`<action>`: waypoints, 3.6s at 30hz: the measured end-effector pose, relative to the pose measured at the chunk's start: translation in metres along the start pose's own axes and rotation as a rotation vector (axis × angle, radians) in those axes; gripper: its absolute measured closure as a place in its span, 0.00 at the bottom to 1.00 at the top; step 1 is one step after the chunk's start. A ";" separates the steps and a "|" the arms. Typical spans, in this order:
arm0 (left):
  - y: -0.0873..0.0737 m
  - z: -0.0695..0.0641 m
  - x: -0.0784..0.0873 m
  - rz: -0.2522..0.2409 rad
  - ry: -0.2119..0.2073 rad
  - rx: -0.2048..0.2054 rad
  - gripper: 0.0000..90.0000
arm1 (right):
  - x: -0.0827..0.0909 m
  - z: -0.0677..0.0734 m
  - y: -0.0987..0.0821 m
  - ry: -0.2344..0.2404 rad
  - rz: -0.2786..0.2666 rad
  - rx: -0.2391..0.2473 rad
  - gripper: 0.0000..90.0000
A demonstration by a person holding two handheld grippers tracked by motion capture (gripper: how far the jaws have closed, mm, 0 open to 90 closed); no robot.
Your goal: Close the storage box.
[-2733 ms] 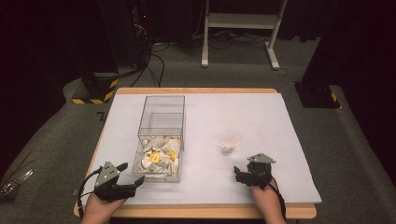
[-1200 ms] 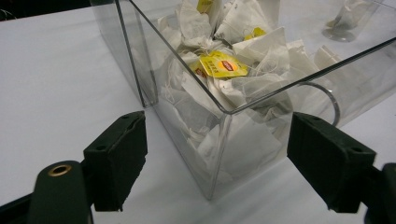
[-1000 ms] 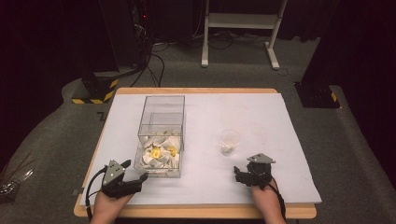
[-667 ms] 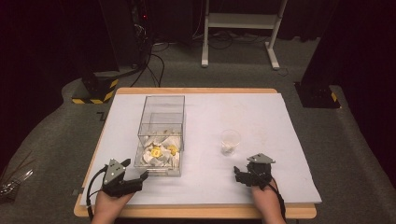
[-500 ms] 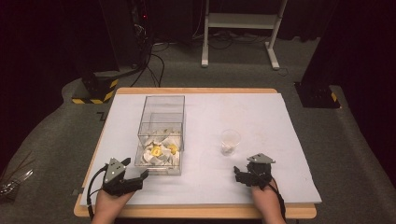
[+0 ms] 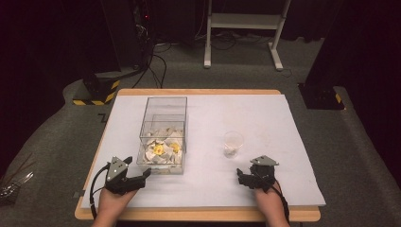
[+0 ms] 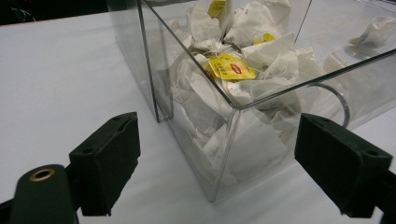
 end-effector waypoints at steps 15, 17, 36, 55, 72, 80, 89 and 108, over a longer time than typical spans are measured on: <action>0.006 0.006 -0.011 0.021 0.008 0.005 0.13 | 0.000 0.000 0.000 0.001 0.001 0.000 0.18; 0.008 0.008 -0.013 0.021 0.011 -0.001 0.13 | 0.000 0.000 0.000 0.000 0.000 0.000 0.18; 0.015 0.018 -0.033 0.010 0.033 0.021 0.13 | 0.000 0.000 0.000 0.001 0.000 0.001 0.18; 0.021 0.028 -0.056 -0.002 0.034 0.062 0.18 | 0.000 0.000 0.000 0.001 0.000 0.001 0.18; 0.028 0.036 -0.076 0.002 0.067 0.088 0.24 | 0.000 0.000 0.000 0.001 0.000 0.001 0.18; 0.027 0.040 -0.083 0.003 0.080 0.133 0.30 | 0.000 0.000 0.000 0.002 0.001 -0.001 0.18; 0.025 0.043 -0.087 0.019 0.109 0.156 0.33 | 0.000 0.000 0.000 0.002 0.000 0.000 0.18; 0.005 0.042 -0.037 0.083 0.028 0.108 0.29 | 0.000 0.000 0.000 0.002 0.001 -0.001 0.18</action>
Point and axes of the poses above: each handheld gripper's, and its own axes: x roughly backward along the jaws, y roughly out of its top, z roughly to its left, the point moved 6 cm from there along -x, roughly forward along the jaws
